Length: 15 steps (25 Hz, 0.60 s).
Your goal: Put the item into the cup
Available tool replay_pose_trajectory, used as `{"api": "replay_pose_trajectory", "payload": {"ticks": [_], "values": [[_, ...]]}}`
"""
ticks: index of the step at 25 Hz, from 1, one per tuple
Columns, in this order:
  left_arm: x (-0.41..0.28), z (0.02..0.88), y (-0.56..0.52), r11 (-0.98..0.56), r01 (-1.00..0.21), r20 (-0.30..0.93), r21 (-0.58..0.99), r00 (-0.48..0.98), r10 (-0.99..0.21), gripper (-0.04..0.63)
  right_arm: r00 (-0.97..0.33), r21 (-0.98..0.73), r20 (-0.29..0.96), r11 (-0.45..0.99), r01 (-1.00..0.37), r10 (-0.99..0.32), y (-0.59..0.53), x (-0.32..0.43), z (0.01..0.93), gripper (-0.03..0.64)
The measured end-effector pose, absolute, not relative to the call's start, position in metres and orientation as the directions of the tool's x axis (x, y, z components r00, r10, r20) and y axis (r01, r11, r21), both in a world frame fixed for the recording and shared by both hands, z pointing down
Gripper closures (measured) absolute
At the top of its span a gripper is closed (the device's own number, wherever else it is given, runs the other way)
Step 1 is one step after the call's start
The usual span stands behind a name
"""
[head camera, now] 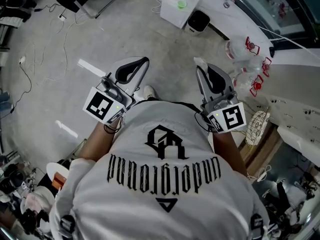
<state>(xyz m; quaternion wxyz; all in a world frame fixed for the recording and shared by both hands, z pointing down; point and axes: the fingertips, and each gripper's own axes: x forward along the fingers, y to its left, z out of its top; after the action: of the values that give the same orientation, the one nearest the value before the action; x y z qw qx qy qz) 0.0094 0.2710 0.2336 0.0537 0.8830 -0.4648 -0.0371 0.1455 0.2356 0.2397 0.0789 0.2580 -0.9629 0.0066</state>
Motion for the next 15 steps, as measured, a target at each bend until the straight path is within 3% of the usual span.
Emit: {"api": "replay_pose_trajectory", "payload": {"ticks": [15], "values": [[-0.037, 0.242, 0.245, -0.558, -0.819, 0.007, 0.135, 0.564, -0.826, 0.58, -0.864, 0.019, 0.169, 0.878, -0.478, -0.474, 0.203, 0.095, 0.246, 0.554]]}}
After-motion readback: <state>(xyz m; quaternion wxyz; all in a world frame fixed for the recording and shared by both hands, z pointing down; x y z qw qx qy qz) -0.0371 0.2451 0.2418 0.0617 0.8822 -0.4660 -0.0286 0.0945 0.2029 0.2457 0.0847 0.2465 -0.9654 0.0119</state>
